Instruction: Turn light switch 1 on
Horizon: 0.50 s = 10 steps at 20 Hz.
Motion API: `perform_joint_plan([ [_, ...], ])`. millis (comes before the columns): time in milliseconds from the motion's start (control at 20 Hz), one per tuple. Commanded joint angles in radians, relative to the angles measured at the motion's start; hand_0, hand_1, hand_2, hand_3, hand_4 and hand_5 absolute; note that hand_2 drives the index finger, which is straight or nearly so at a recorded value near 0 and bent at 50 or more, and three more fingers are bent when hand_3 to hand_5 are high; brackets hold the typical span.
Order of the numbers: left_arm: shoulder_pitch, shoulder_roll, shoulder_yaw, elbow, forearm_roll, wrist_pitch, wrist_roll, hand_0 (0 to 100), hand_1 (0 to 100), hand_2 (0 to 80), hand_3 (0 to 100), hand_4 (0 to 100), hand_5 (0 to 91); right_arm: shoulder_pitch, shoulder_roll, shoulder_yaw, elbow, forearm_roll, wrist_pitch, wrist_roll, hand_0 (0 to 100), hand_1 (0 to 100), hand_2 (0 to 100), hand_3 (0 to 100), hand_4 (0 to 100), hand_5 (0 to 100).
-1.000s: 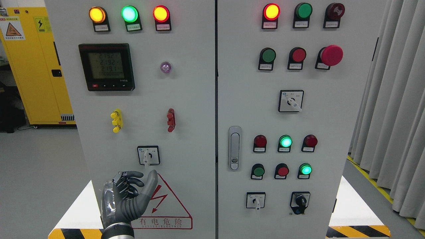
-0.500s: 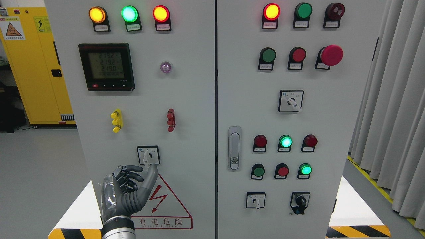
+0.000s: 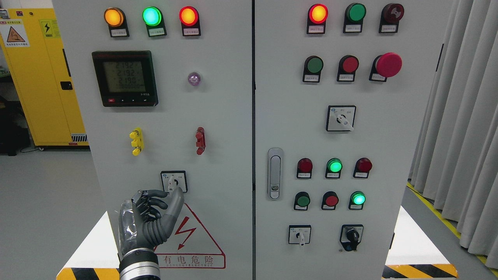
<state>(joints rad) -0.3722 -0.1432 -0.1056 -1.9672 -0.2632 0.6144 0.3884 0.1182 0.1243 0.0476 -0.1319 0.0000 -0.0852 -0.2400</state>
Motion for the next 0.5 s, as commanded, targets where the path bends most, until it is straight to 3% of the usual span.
perform_joint_plan([
  [0,-0.007,-0.004,0.0,0.01,-0.004,0.007,-0.008,17,67,55.5,79,91,80.0,0.0,0.0,0.0,0.0,-0.029,0.001,0.001,0,50,4,0,0,0],
  [450,-0.016,-0.004,0.0,0.022,-0.005,0.022,-0.008,20,66,55.7,79,92,80.3,0.0,0.0,0.0,0.0,-0.029,0.001,0.001,0,50,4,0,0,0],
])
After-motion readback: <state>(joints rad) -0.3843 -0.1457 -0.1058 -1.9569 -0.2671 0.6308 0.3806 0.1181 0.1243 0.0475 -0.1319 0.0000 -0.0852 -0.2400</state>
